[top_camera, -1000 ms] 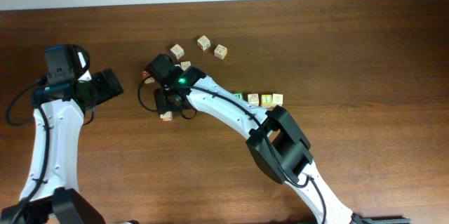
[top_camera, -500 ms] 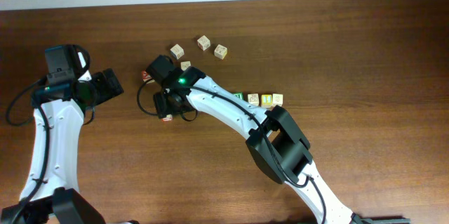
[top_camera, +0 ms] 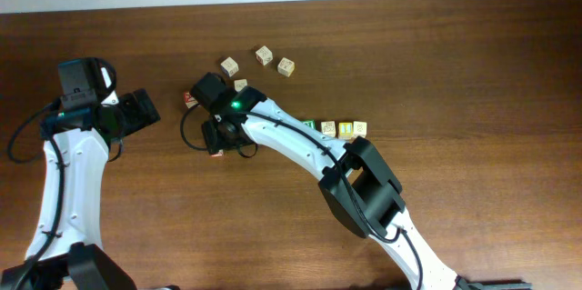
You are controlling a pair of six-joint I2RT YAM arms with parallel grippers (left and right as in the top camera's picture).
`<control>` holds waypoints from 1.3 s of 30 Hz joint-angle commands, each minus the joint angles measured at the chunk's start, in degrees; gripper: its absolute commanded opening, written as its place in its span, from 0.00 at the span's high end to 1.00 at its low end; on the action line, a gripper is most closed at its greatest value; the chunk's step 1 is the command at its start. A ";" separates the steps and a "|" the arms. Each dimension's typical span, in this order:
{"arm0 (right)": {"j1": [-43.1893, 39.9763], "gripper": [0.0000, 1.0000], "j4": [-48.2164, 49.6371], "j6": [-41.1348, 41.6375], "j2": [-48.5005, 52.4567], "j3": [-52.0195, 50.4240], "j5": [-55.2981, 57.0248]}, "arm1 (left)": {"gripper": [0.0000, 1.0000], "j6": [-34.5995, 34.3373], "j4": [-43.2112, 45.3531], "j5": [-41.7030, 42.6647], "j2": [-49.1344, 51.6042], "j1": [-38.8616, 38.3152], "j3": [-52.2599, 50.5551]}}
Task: Rotate 5 blocks
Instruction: 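Place the blue L block at the left end of the row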
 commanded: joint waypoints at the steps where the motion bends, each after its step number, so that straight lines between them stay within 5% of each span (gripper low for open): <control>1: 0.57 0.39 -0.20 -0.59 1.07 -1.55 3.08 | 0.01 -0.55 -0.04 -0.42 -0.17 0.20 0.72; 39: -14.19 0.37 -22.77 -13.07 1.07 -1.62 11.63 | 0.01 -0.55 -0.04 -0.42 -0.17 0.20 0.72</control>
